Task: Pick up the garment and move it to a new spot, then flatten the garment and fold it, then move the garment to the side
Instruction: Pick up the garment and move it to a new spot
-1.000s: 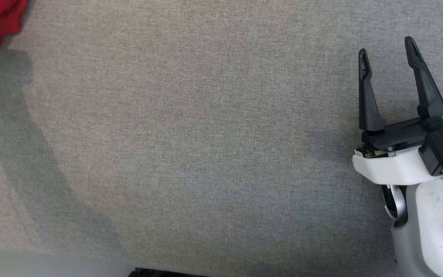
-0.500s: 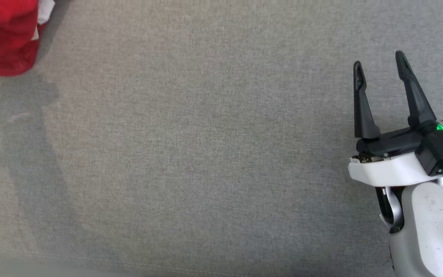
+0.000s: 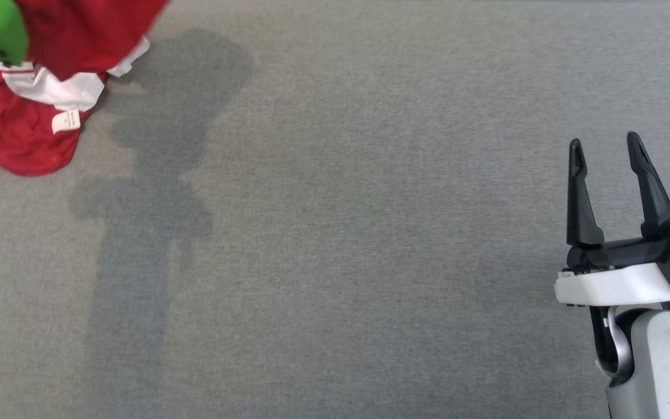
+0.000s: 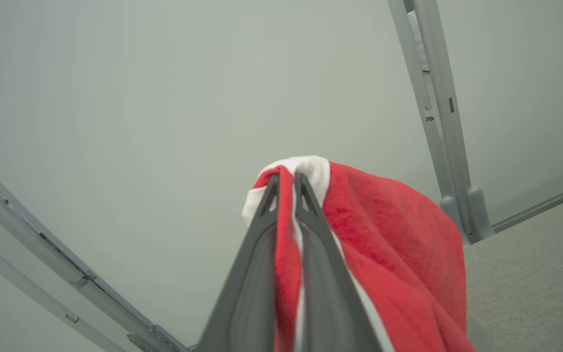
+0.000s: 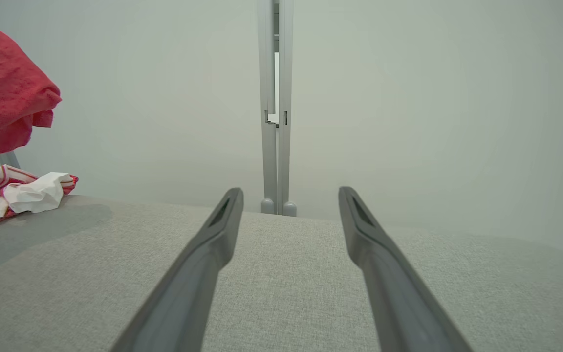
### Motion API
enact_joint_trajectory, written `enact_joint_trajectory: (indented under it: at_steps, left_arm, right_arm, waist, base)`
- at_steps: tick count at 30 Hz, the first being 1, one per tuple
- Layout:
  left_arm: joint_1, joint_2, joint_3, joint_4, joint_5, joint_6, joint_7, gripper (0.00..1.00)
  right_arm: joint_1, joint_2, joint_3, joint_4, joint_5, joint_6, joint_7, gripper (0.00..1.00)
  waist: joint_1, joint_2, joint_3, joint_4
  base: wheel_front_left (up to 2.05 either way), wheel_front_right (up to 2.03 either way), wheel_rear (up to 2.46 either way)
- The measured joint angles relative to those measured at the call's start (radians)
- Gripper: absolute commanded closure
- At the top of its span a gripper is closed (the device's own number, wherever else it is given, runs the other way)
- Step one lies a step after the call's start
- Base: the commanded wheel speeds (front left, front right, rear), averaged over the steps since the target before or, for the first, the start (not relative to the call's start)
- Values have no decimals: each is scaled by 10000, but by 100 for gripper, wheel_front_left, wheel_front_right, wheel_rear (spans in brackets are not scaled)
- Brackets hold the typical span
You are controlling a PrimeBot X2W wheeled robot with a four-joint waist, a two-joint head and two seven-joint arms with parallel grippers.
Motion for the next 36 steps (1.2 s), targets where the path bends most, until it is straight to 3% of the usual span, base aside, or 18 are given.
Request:
enact_joint_trajectory:
  at_steps: [7,14,23,32,33,34,35,36]
  left_arm:
    - [131,-447,-1749,-1503,-587,0,61,100]
    - [1076,-1471,-3195,-2182,-1361,-2,-150,100]
    - [3215,-2997,-4591,-499,-2278,-2,-813,100]
    - [4217,-3743,-4284,1371,-2489,259,-1505,100]
    - [4249,-3800,-4159,1446,-2487,318,-1509,84]
    - [4268,-3856,-4057,1476,-2487,362,-1521,52]
    - [4303,-3917,-3873,1402,-2451,403,-1540,0]
    - [4346,-3965,-3661,1262,-2399,441,-1542,0]
  right_arm:
    - [428,0,-508,12,92,0,0,0]
    - [755,-2,-888,-48,161,0,-2,0]
    - [793,-2,-874,-100,293,0,-2,0]
    - [783,-2,-813,-86,314,0,-2,0]
    - [783,-4,-803,-77,307,0,0,0]
    - [784,-2,-786,-59,297,0,-2,0]
    - [784,0,-761,-35,278,0,0,0]
    - [785,-2,-715,-6,257,0,0,0]
  waist:
    - [0,1,-639,-869]
    - [0,0,-985,-1878]
    - [0,0,-1058,-2825]
    - [0,0,-930,-2736]
    - [0,0,-933,-2679]
    - [0,0,-941,-2632]
    - [0,0,-958,-2571]
    - [0,0,-983,-2505]
  base:
    - [0,0,0]
    - [0,0,0]
    - [0,0,0]
    - [0,0,0]
    - [0,0,0]
    - [0,0,0]
    - [0,0,0]
    - [0,0,0]
